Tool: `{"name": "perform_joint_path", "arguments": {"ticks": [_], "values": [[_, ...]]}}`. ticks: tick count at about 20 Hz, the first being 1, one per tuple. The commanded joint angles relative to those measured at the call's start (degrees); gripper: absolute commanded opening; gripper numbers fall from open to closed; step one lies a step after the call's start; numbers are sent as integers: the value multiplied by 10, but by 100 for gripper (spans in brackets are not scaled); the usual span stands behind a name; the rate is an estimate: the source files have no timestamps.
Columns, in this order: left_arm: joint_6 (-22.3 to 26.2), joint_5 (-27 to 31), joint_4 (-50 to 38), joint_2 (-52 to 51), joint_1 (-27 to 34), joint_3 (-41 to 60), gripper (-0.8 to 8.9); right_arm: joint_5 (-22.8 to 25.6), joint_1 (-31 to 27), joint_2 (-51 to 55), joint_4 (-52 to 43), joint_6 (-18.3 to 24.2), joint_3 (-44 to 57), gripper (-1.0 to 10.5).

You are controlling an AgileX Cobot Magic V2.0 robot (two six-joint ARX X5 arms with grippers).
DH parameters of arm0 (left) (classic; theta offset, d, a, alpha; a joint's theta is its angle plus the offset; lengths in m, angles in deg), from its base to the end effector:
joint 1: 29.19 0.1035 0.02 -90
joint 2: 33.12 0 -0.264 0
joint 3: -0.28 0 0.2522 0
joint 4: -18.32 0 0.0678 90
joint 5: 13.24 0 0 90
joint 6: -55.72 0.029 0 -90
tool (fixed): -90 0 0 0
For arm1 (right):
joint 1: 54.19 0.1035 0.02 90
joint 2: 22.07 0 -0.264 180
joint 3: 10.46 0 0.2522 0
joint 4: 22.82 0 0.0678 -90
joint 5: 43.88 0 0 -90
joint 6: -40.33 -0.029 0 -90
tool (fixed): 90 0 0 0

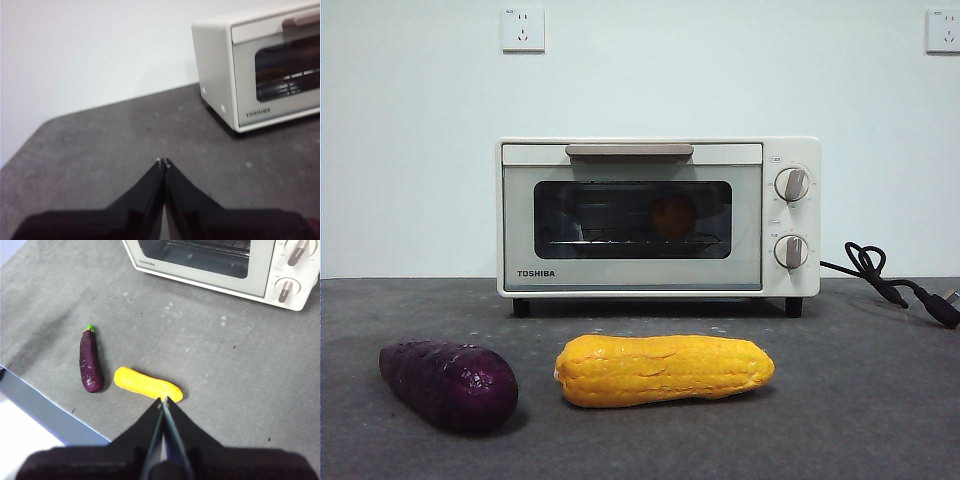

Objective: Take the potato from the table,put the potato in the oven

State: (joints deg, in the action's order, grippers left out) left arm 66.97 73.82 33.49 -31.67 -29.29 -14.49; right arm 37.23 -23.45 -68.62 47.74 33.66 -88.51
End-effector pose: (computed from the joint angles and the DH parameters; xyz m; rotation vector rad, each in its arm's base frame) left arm 0.0982 -0.0017 0.1652 0.1955 0.0270 -0.0561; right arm 0.1080 0.0695 0.3662 -0.0242 0.7194 0.6229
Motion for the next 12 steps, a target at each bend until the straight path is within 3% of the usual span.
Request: {"name": "perform_joint_path", "arguments": {"ticks": [1,6,12], "values": [[-15,-1,56,-14,2,9,-4,0,1,0,-2,1,0,1],[-56,-3,90,-14,2,8,-4,1,1,1,-1,1,0,1],[-55,-1,90,-13,2,8,-4,1,1,1,-1,1,0,1]]}}
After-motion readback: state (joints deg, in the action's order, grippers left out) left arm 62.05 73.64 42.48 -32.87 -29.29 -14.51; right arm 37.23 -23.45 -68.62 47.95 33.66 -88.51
